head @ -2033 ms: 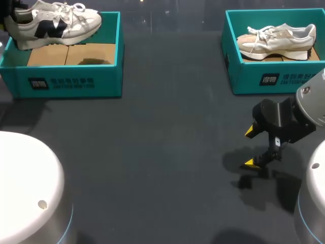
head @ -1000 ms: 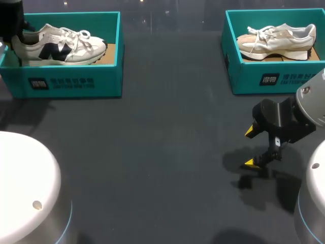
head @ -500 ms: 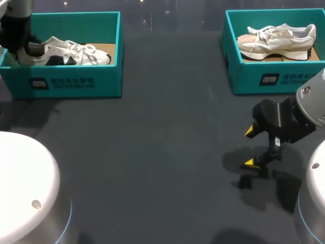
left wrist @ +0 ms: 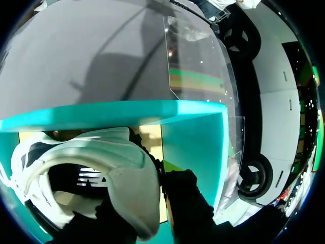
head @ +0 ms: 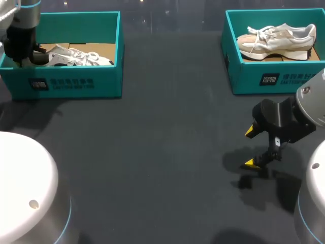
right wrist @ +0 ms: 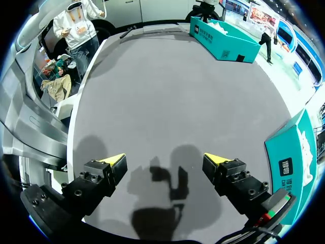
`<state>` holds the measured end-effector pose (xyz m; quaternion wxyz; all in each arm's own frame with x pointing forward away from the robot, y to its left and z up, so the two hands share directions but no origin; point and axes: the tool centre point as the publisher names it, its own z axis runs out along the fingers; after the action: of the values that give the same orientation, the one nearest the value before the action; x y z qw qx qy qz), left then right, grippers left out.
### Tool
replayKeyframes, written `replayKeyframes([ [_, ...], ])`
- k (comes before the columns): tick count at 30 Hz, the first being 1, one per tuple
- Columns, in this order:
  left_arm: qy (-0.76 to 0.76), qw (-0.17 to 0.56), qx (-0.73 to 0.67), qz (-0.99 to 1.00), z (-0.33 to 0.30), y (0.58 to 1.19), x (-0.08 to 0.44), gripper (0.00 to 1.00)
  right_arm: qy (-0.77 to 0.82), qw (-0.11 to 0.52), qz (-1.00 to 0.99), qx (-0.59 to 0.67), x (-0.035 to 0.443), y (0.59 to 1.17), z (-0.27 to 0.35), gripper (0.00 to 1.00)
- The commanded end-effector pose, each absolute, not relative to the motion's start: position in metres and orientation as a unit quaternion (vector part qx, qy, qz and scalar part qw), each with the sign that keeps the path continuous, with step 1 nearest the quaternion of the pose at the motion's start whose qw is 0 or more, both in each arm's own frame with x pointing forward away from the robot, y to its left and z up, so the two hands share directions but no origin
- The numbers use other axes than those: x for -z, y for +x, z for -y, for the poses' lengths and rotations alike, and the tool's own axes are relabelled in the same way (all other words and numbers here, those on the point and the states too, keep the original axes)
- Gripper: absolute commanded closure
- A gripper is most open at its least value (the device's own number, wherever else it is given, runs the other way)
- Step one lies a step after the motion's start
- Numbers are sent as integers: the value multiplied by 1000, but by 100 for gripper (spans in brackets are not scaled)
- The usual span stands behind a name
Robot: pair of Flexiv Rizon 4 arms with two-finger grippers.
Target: Take the shoe out of the shoebox, open the shoe tongue, remove and reinsert the insole, then place the shoe into the shoebox
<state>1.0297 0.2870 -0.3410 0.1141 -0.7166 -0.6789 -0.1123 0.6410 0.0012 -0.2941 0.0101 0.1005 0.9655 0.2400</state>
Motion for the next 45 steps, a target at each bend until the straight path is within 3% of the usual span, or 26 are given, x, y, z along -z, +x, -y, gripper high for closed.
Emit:
replayKeyframes([
  [1, -716, 106, 107, 681, -289, 1031, 347, 100, 101, 12, -966, -239, 295, 640, -2, 0],
  [13, -716, 105, 101, 682, -287, 1037, 357, 99, 101, 12, -966, -239, 295, 640, -2, 0],
  [17, -720, 105, 97, 679, -287, 1038, 361, 74, 101, 12, -966, -239, 295, 640, -2, 0],
  [19, -720, 104, 94, 679, -287, 1038, 361, 67, 101, 12, -966, -239, 295, 640, -2, 0],
  [32, -722, 83, 76, 683, -287, 1045, 342, 51, 101, 12, -966, -239, 295, 640, -2, 0],
  [35, -724, 74, 62, 683, -283, 1047, 333, 27, 101, 12, -966, -239, 295, 640, -2, 0],
  [40, -726, 63, 47, 683, -276, 1047, 321, 0, 101, 12, -966, -239, 295, 640, -2, 0],
  [45, -727, 51, 43, 684, -267, 1045, 310, 0, 101, 12, -966, -239, 295, 640, -2, 0],
])
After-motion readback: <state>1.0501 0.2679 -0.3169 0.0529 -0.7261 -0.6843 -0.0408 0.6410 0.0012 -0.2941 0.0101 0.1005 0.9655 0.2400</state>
